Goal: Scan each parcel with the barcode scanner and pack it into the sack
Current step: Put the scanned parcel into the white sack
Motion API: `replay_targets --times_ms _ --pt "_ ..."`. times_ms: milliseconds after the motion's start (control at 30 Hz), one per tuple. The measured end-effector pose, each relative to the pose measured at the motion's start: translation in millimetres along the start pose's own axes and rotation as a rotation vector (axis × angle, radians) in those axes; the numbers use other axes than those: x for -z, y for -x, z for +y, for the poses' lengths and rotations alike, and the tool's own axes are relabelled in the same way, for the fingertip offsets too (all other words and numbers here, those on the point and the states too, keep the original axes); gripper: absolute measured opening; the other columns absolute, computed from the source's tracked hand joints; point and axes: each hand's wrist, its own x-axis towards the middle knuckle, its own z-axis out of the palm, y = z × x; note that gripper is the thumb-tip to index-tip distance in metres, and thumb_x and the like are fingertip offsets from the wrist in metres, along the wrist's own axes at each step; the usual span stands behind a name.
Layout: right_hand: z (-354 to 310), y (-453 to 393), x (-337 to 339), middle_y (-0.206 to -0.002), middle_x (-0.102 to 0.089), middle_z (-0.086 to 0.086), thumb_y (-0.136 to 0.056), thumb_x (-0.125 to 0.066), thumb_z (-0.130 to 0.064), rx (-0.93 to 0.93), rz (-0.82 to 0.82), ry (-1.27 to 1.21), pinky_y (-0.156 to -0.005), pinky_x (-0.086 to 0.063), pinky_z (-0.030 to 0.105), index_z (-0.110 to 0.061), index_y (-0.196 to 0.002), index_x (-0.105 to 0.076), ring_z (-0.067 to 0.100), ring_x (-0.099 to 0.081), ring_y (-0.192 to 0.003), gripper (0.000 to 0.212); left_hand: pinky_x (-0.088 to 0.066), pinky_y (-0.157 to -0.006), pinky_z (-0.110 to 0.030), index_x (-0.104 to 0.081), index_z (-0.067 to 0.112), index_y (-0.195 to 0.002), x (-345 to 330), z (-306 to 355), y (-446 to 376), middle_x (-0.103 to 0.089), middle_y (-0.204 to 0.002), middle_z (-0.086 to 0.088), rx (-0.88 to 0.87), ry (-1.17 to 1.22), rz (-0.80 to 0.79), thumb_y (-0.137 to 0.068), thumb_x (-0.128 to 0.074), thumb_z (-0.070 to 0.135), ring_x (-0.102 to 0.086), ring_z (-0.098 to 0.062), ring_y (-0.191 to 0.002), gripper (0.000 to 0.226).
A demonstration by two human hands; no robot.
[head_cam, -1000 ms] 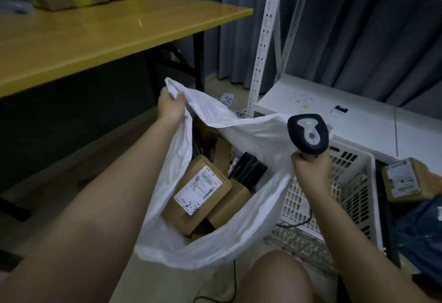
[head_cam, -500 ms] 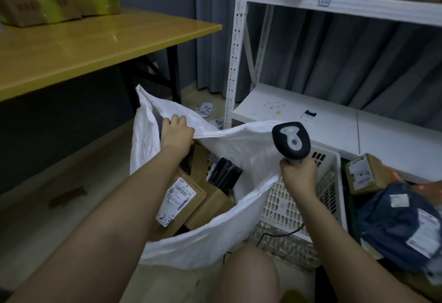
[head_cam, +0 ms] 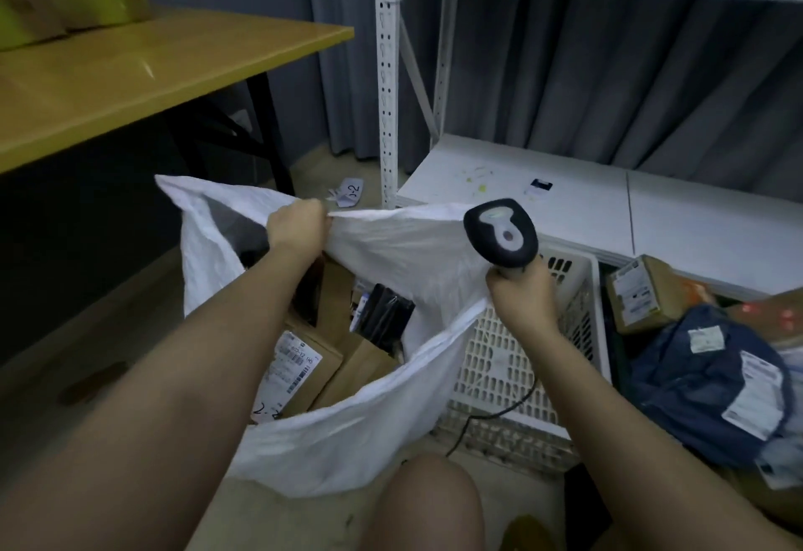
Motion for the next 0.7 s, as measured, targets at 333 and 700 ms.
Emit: replay_targets --times_ms 333,700 --pt "-29.7 -19.1 31.5 -0.063 -0.048 0.0 -0.082 -0.059 0.0 -0.03 0.165 -0.107 -0.052 -0.032 0.027 -0.014 -0.076 -0.05 0.011 -0.04 -0.056 0.018 -0.039 -0.091 -0.04 -0.055 0.012 -0.131 70.7 15.6 -36.7 -0.057 -0.131 -0.017 0.13 0.426 0.115 -0.102 -0.039 0.026 -0.05 -0.036 -0.121 0.036" --pt "26.4 12.3 46.9 -0.075 -0.062 0.015 -0.083 -0.069 -0.004 -0.142 0.091 -0.195 -0.064 -0.044 0.032 0.0 -0.091 -0.06 0.02 -0.054 -0.065 0.013 -0.04 -0.055 -0.027 0.023 0.034 -0.148 56.7 49.9 -21.9 -0.057 -0.095 -0.002 0.002 0.734 -0.136 -0.099 -0.041 0.01 -0.049 -0.019 -0.062 0.085"
